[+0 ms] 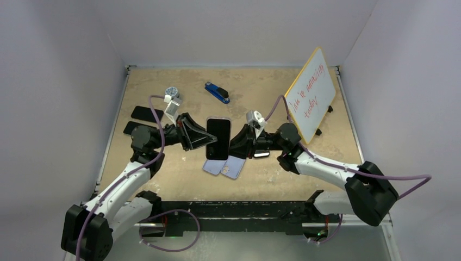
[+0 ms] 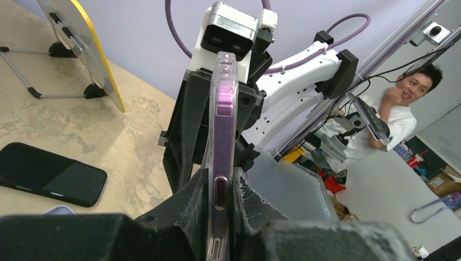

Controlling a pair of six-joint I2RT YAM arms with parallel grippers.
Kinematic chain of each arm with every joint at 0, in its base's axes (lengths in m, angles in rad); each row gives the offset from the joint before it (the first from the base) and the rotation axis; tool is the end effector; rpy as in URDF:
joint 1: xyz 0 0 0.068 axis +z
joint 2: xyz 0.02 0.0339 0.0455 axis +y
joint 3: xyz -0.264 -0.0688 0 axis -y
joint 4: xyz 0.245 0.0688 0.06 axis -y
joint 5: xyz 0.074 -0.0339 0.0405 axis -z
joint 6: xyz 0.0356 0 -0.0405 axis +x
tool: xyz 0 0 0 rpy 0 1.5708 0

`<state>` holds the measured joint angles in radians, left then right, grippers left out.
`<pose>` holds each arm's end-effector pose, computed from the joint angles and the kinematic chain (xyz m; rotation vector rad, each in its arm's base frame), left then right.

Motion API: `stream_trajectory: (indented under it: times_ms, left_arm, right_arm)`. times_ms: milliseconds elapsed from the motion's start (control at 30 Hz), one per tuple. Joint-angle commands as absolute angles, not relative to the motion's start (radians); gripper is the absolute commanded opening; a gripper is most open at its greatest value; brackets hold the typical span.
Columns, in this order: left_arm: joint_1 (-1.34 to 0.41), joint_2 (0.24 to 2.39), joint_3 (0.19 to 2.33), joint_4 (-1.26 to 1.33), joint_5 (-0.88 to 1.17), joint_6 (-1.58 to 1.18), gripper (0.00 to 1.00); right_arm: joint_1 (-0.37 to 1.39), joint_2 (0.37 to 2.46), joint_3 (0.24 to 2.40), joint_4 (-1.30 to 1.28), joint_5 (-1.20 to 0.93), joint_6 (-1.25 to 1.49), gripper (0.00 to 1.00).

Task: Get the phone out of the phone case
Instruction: Remove the phone case from the phone.

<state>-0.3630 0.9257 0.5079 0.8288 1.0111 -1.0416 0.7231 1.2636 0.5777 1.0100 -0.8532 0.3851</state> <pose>0.1713 -0.0973 0.3170 0.5661 1.4936 -1.7186 0.1773 0.1922 0.2874 -1.0164 1.1295 1.4364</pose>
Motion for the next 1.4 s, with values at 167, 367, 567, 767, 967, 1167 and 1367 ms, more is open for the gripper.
stream_trajectory:
  times_ms: [167, 367, 567, 767, 967, 1167, 1367]
  left_arm:
    - [-0.457, 0.978, 0.444, 0.921, 0.978, -1.109, 0.0]
    - [-0.463, 1.033, 0.419, 0.865, 0.916, -1.068, 0.0]
    - [-0.462, 1.039, 0.53, 0.363, 0.706, -0.798, 0.02]
    - [-0.459, 1.086, 0.565, 0.224, 0.558, -0.728, 0.17]
    - [-0.43, 1.097, 0.576, 0.133, 0.431, -0.693, 0.3]
    - [-0.428, 1.043, 0.661, -0.08, 0.233, -0.58, 0.54]
    - [-0.449, 1.015, 0.727, -0.219, 0.145, -0.503, 0.59]
  right_arm:
    - [0.715, 1.36, 0.622, 1.412, -0.771, 0.625, 0.24]
    - [0.715, 1.457, 0.626, 1.508, -0.748, 0.768, 0.12]
    - [0.715, 1.541, 0.581, 1.558, -0.688, 0.892, 0.0]
    - [0.714, 1.583, 0.528, 1.563, -0.619, 0.972, 0.0]
    - [0.712, 1.628, 0.483, 1.49, -0.541, 1.009, 0.0]
    - [0.712, 1.726, 0.477, 1.513, -0.518, 1.076, 0.0]
    - [0.713, 1.823, 0.503, 1.578, -0.512, 1.171, 0.0]
